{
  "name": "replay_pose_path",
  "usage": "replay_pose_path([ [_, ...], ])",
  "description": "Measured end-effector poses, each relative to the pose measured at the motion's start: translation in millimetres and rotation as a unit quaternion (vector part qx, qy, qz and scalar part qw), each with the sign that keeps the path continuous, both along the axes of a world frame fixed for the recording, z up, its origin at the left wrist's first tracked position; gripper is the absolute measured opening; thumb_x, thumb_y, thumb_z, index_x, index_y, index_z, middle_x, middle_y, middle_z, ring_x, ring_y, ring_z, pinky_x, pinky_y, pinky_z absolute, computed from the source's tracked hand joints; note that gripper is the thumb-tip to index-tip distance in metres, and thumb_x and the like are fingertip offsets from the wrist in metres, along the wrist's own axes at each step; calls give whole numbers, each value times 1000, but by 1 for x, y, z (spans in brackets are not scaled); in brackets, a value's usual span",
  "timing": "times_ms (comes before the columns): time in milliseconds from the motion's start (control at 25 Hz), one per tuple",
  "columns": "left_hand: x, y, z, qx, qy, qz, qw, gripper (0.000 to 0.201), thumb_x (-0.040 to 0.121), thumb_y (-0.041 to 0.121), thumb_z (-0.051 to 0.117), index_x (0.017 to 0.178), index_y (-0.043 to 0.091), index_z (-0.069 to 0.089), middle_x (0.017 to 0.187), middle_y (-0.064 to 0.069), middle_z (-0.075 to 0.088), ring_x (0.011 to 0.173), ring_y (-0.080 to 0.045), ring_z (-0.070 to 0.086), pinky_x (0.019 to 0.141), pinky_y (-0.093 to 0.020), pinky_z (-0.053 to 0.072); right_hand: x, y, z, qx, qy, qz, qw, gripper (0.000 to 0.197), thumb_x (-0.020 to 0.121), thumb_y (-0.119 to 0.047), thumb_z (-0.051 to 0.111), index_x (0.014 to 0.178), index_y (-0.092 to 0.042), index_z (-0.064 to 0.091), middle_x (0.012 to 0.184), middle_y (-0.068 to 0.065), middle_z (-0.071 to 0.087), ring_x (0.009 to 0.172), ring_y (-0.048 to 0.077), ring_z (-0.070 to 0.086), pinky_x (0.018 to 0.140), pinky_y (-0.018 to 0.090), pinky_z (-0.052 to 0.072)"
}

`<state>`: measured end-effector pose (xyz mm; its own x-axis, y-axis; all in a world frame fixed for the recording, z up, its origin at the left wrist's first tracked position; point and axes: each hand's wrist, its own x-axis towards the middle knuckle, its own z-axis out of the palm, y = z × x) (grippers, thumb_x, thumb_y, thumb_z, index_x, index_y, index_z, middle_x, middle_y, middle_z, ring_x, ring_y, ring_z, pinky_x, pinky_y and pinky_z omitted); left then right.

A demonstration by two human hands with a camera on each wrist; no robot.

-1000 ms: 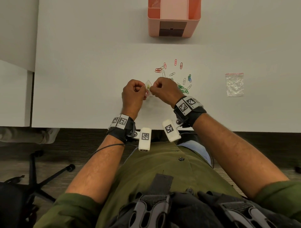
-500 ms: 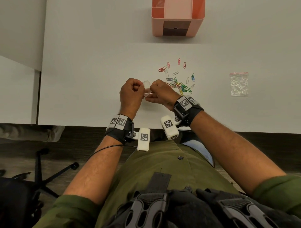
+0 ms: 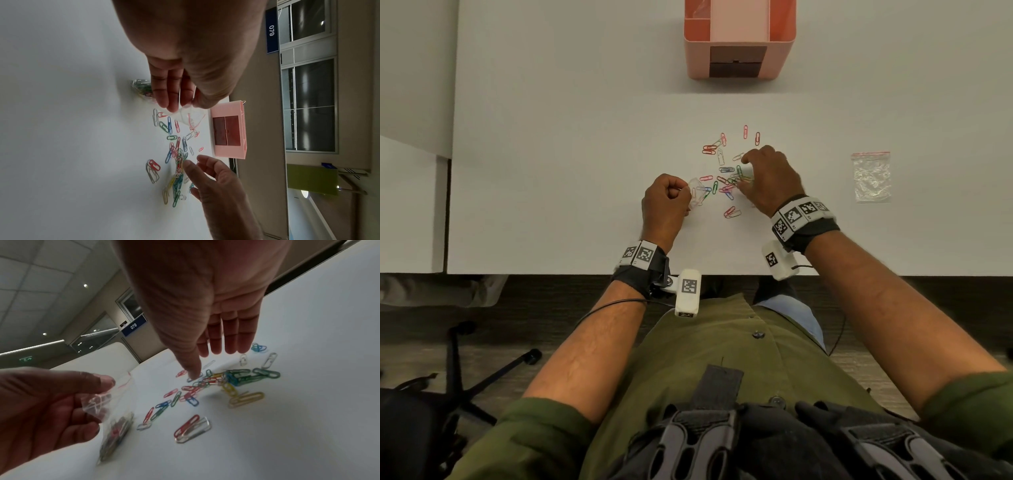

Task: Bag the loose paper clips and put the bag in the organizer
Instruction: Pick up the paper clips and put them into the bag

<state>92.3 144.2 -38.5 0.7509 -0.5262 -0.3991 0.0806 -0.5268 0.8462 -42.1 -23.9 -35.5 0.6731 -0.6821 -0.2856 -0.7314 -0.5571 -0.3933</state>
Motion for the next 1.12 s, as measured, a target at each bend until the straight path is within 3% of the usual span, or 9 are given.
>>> replay_pose_path([
  [120,-1,0,-1,2,0,0,1000,14,92,11,65,85,22,65,80,-2,74,73,-20,73,66,-37,63,1,9,-7,-7,2,55,998,65,84,-39,74,140,-17,48,138,5,47,126,28,44,91,44,50],
  [240,-1,-1,-1,3,-1,0,1000,16,92,11,65,84,24,64,81,-2,74,75,-21,73,68,-38,63,6,14,-11,-6,28,88,996,68,87,-36,71,145,-16,43,143,6,44,130,29,40,95,43,47],
  [440,-1,-2,-2,9,2,3,1000,15,92,12,64,84,25,65,83,0,76,77,-23,76,69,-41,64,9,12,-21,-17,-4,75,997,37,92,-26,67,126,-13,60,125,9,54,118,29,49,89,44,52],
  [600,-4,-1,-4,17,0,-2,1000,14,95,13,65,85,24,63,87,4,76,79,-16,76,70,-42,64,13,8,-23,-32,-7,68,997,14,95,-21,60,107,-14,64,110,8,60,105,28,56,81,42,52],
  [800,-6,1,-3,9,-2,0,1000,4,96,12,65,93,14,65,88,0,75,78,-13,74,70,-41,63,17,7,-19,-20,2,50,999,13,95,-14,56,104,-10,64,107,11,63,100,29,59,79,39,50],
  [960,-6,1,-4,11,-1,-2,1000,5,96,13,65,92,16,65,86,5,75,77,-12,75,66,-36,63,15,2,-15,18,-10,17,1000,16,94,-17,60,105,-9,68,109,13,63,101,28,60,82,34,46],
  [1120,-6,1,-4,8,1,-1,1000,8,96,14,64,90,19,64,90,0,76,79,-14,75,61,-28,58,10,-3,-15,65,-49,-47,996,13,90,-22,68,99,-13,72,106,9,65,98,24,61,80,30,46],
])
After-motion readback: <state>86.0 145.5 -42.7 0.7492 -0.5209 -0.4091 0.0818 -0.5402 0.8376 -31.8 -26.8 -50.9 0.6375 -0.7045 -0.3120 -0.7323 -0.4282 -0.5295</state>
